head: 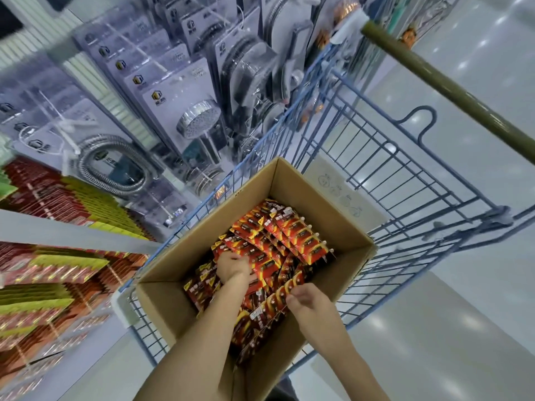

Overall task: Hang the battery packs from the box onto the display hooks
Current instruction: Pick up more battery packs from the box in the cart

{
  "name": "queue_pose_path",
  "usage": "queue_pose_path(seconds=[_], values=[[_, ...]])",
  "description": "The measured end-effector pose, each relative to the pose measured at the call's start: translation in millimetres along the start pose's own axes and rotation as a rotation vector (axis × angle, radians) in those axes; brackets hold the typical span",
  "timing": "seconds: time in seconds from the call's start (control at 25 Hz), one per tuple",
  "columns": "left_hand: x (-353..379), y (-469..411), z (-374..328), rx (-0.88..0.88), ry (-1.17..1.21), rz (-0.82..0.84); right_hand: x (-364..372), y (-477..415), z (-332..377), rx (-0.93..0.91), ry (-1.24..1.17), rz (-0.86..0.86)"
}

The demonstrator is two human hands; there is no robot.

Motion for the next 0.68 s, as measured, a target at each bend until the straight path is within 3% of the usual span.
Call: queue_pose_path(seconds=[0.2,0.4,0.56,0.68], values=[[-16.4,2.4,17.8,-0.018,0.170,0.022,-7.0,-30.0,21.0,0.011,-0.008,-0.036],[-1.1,-7.3,4.6,-0.036,0.099,0.142,-11.5,-37.0,14.4,0.031,0.004,-0.061],[-9.3,-1.2,5.0,-0.021,0.113,0.118,-19.7,-50.4,8.9,0.115,-0.117,-0.079],[-30.1,10.5,8.0,0.048,0.125,0.108,-24.8,-76.6,18.9,0.227,-0.386,-0.116]])
Point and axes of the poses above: each hand's wrist, its own y-axis away from the middle knuckle, its own x-axis out of the palm, z = x × y, the point moved 2 cm from there along -y, towards the middle knuckle, and after that the axes turned 7 degrees about x, right-handed, at the moved point
